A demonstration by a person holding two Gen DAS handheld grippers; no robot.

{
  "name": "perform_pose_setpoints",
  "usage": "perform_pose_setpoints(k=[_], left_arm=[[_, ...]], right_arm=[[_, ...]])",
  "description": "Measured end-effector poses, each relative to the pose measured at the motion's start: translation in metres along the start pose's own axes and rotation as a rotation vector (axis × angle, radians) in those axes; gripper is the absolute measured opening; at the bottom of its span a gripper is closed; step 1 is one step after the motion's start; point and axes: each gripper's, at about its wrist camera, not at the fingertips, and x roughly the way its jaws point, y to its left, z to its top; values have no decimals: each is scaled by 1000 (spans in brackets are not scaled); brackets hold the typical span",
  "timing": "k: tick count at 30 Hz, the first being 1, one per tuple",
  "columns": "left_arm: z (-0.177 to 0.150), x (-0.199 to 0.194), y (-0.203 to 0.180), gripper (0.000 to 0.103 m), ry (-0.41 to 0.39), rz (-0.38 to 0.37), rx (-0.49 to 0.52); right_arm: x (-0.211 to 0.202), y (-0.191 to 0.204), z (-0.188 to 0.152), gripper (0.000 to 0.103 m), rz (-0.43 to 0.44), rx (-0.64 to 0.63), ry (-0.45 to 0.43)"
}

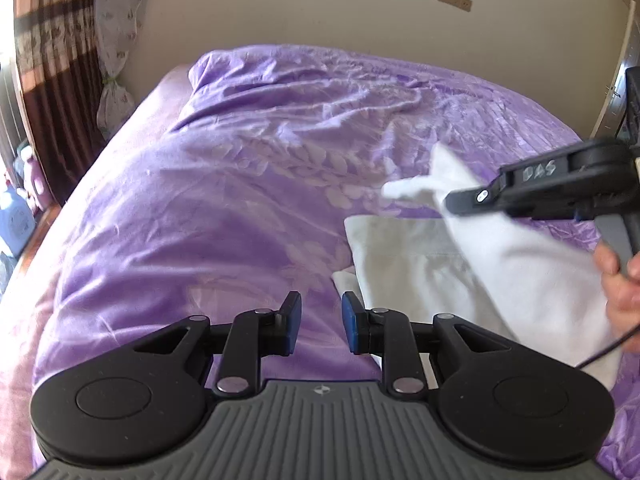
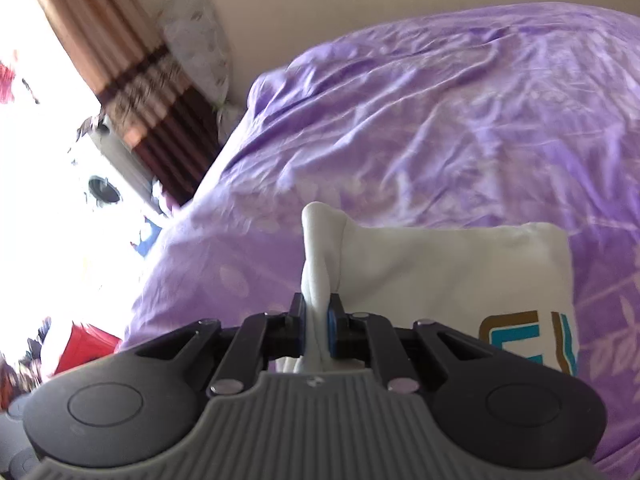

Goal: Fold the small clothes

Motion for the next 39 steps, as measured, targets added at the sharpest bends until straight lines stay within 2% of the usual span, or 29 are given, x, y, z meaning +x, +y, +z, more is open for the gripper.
perform_pose_setpoints(k=[5, 8, 11, 13, 17, 19, 22, 23, 24, 25, 28, 32, 34, 35, 38, 39], left_arm=[[-2, 5, 0, 28, 28, -2, -24], [-2, 3, -2, 28, 43, 13, -13], [-2, -4, -5, 28, 60, 24, -9], [-2, -11, -7, 28, 68, 15, -18], [-3, -30, -12, 28, 81, -20, -59], [-7, -39, -17, 33, 88, -57, -89], [-15, -47, -24, 52, 125, -122, -134], [-19, -47, -26, 59, 141, -138, -148], [-23, -47, -28, 61, 158, -146, -156], [-28, -46, -30, 61, 177, -146, -159], [-42, -36, -32, 62, 234, -116, -170], [-63, -19, -23, 61, 309, -152, -287], [-69, -12, -22, 57, 317, -166, -310], [-71, -12, -22, 42, 310, -166, -317], [-70, -17, -25, 22, 265, -159, -329], [-67, -21, -28, 19, 246, -169, -317]], right_arm=[[46, 12, -23, 6, 3, 5, 129], [61, 20, -34, 7, -10, -21, 173], [56, 18, -30, 13, 9, 13, 184], [42, 18, -24, 15, 47, 35, 191], [-8, 23, -22, 23, 84, -47, 148], [-32, 13, -25, 23, 91, -50, 136], [-68, -12, -37, 24, 81, -51, 118], [-79, -21, -43, 25, 71, -62, 111], [-89, -29, -51, 28, 59, -79, 104], [-99, -38, -59, 32, 46, -95, 99], [-127, -67, -91, 34, 13, -139, 74], [-145, -105, -141, 41, -18, -133, 60], [-145, -120, -161, 41, -12, -108, 68], [-144, -124, -171, 41, -8, -104, 74], [-134, -123, -193, 42, -19, -136, 89], [-129, -121, -198, 42, -27, -153, 94]])
